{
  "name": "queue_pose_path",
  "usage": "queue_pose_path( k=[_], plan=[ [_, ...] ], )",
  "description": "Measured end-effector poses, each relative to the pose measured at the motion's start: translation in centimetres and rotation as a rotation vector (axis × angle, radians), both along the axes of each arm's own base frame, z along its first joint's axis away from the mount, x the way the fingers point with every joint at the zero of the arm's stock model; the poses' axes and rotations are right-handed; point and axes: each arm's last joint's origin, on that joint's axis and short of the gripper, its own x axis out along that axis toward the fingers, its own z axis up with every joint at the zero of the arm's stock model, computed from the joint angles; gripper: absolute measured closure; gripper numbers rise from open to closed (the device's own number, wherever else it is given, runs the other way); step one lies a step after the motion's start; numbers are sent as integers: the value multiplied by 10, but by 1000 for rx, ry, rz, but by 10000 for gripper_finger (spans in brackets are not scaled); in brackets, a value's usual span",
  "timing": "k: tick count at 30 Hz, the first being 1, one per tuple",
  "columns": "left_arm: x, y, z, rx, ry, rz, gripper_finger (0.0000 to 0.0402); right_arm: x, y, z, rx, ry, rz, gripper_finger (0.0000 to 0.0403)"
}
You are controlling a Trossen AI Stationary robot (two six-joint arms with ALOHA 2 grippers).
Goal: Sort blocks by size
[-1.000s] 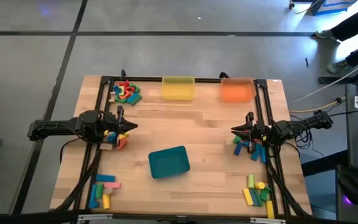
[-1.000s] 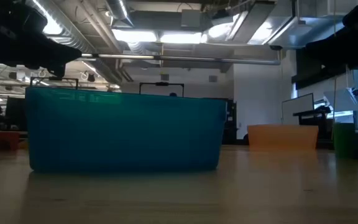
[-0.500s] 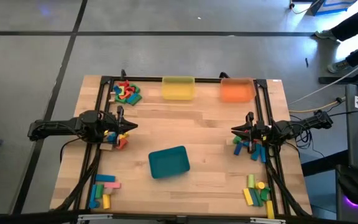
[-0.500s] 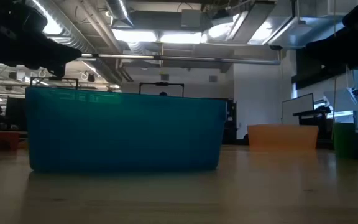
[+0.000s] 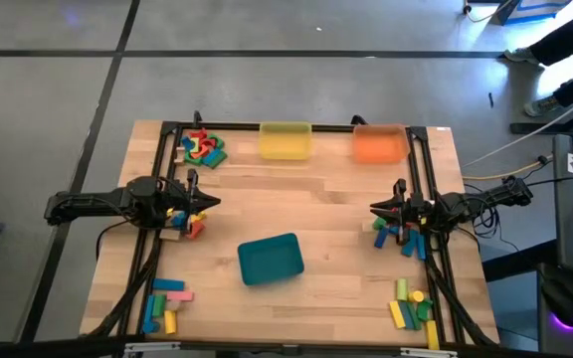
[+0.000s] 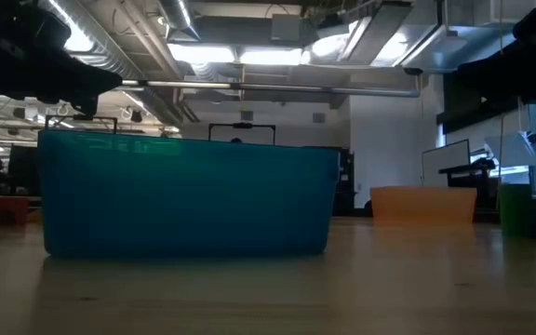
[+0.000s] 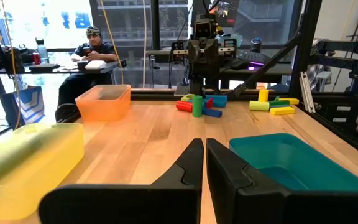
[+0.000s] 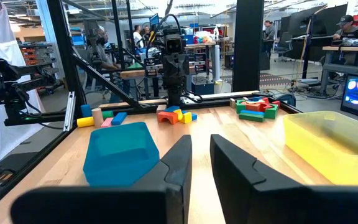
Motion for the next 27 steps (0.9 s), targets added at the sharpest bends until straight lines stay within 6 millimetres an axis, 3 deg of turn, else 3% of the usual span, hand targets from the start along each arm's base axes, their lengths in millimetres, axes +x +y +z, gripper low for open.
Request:
queue_pose_path(
  k=[5, 11, 27],
  plan=[
    [0, 0, 0, 0, 0, 0, 396, 0, 0, 1, 15, -7, 0, 343],
    [0, 0, 0, 0, -1, 0, 396, 0, 1, 3, 211, -37, 48, 343],
    [0, 0, 4, -28, -44, 0, 396, -1, -4, 0, 78, -7, -138, 343]
  ],
)
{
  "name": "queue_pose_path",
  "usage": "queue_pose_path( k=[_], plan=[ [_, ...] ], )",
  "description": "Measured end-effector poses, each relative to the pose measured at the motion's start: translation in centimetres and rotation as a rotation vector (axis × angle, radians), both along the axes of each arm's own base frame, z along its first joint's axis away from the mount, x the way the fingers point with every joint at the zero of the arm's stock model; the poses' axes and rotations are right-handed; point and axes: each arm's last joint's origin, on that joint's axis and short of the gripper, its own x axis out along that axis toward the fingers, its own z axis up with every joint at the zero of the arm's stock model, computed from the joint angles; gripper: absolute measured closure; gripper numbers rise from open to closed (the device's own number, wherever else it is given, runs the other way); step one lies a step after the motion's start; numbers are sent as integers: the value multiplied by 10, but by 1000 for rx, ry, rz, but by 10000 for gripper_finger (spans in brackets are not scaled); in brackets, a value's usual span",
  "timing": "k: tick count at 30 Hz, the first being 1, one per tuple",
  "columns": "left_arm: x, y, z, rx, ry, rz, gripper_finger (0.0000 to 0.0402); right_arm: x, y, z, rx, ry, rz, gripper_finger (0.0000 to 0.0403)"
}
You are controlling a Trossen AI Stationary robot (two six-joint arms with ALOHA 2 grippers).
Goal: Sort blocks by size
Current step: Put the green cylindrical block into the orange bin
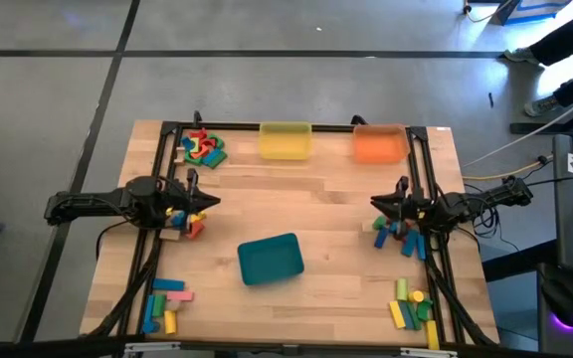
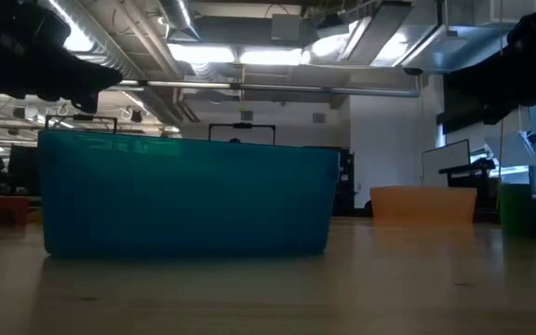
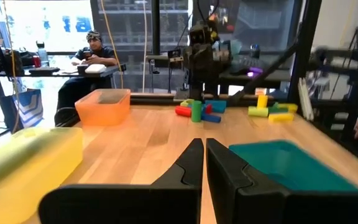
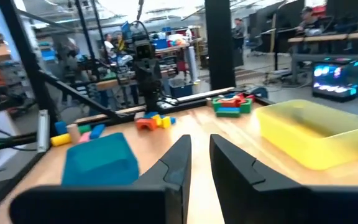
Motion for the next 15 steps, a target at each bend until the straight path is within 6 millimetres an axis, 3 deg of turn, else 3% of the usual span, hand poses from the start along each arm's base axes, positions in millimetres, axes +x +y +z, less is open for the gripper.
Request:
queue_pose_path(
  k=[6, 15],
  plan=[
    [-1, 1, 8, 18, -79, 16, 396, -1, 0, 5, -63, 35, 7, 343],
    [-2, 2, 15, 160, -135, 98, 396, 4, 0, 46, -153, 207, -58, 343]
  ],
)
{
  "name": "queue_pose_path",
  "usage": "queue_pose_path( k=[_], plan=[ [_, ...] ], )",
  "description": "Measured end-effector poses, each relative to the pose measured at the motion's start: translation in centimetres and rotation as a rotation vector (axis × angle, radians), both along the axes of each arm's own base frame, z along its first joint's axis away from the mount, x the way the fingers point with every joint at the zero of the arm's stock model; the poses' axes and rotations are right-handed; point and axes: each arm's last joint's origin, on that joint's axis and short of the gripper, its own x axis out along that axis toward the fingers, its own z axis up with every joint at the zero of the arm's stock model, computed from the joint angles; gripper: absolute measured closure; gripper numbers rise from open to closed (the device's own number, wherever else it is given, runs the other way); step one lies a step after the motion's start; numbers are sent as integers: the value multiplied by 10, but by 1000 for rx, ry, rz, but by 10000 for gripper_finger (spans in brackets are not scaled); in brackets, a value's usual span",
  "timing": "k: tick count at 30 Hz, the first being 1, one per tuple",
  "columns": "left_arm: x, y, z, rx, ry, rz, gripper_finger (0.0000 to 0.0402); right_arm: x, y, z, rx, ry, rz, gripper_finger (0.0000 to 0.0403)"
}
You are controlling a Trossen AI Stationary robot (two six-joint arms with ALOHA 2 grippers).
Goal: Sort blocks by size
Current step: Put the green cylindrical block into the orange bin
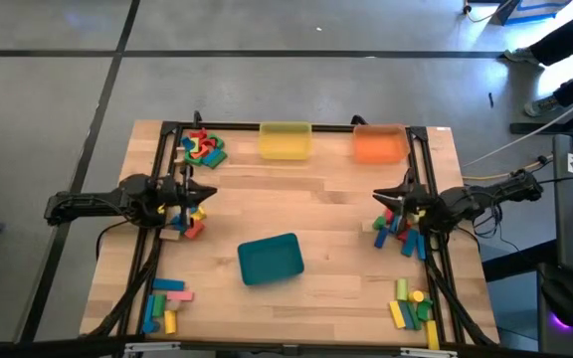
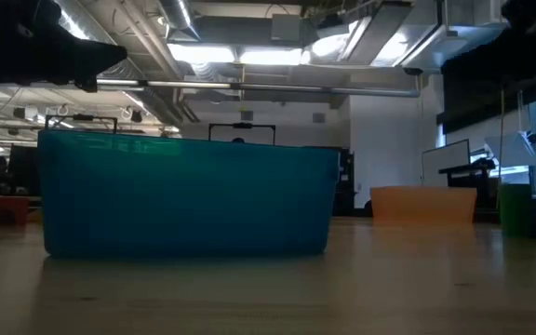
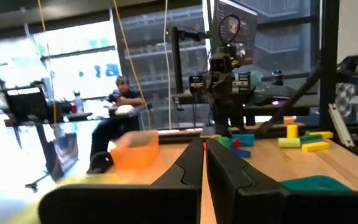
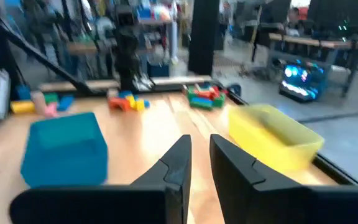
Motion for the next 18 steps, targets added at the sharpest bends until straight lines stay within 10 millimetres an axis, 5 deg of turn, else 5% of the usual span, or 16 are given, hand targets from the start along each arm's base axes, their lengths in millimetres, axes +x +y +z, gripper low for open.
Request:
queue_pose_path(
  k=[11, 18],
  plan=[
    [0, 0, 1, 80, 7, 15, 396, 14, 7, 39, 273, 376, -103, 343],
    [0, 0, 1, 146, 15, 28, 396, 21, 11, 39, 469, 552, -241, 305]
  ],
)
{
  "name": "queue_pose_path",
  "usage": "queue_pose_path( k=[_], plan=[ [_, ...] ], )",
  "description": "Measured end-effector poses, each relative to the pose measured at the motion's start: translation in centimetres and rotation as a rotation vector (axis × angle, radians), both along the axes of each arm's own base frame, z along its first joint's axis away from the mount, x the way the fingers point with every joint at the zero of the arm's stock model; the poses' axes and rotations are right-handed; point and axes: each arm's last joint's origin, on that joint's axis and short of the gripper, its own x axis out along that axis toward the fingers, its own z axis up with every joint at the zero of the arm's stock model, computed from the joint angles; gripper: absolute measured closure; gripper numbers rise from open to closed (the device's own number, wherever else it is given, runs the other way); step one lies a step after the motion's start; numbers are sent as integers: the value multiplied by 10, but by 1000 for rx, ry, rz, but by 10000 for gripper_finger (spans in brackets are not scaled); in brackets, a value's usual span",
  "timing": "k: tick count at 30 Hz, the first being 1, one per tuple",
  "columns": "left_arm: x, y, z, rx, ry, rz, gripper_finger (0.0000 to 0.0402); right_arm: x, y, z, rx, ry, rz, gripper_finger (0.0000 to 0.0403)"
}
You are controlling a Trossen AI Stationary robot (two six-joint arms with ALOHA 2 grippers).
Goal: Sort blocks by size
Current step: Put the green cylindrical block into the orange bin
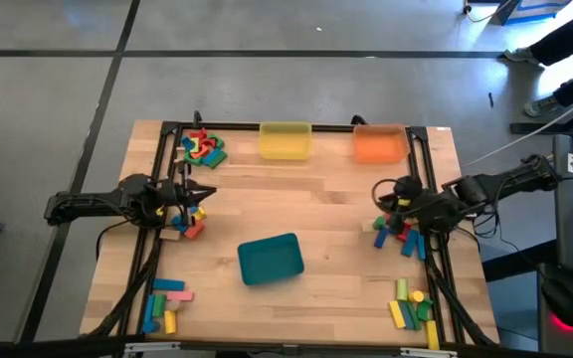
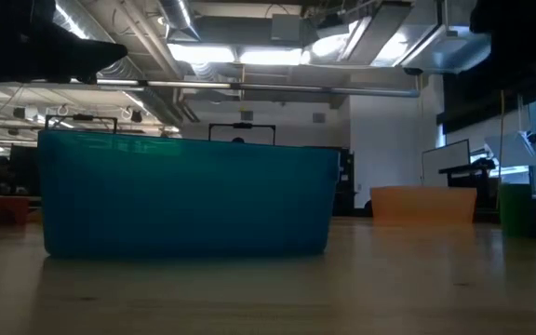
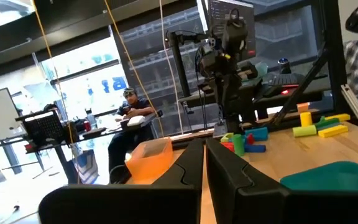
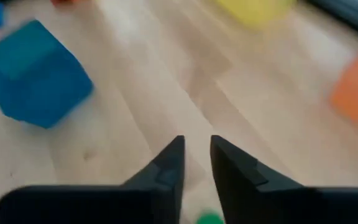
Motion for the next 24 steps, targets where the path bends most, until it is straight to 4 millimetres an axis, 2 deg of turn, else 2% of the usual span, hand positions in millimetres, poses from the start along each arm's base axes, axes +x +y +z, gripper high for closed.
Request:
queue_pose_path(
  k=[7, 12, 17, 24],
  plan=[
    [0, 0, 0, 23, 4, 5, 396, 7, 6, -22, 138, 261, -119, 170],
    [0, 0, 0, 35, 6, 7, 396, 23, 11, -35, 95, 340, -141, 97],
    [0, 0, 0, 30, 8, 6, 396, 37, 7, -50, 143, 463, -206, 78],
    [0, 0, 0, 14, 7, 3, 396, 47, -4, -63, 217, 576, -289, 100]
  ],
)
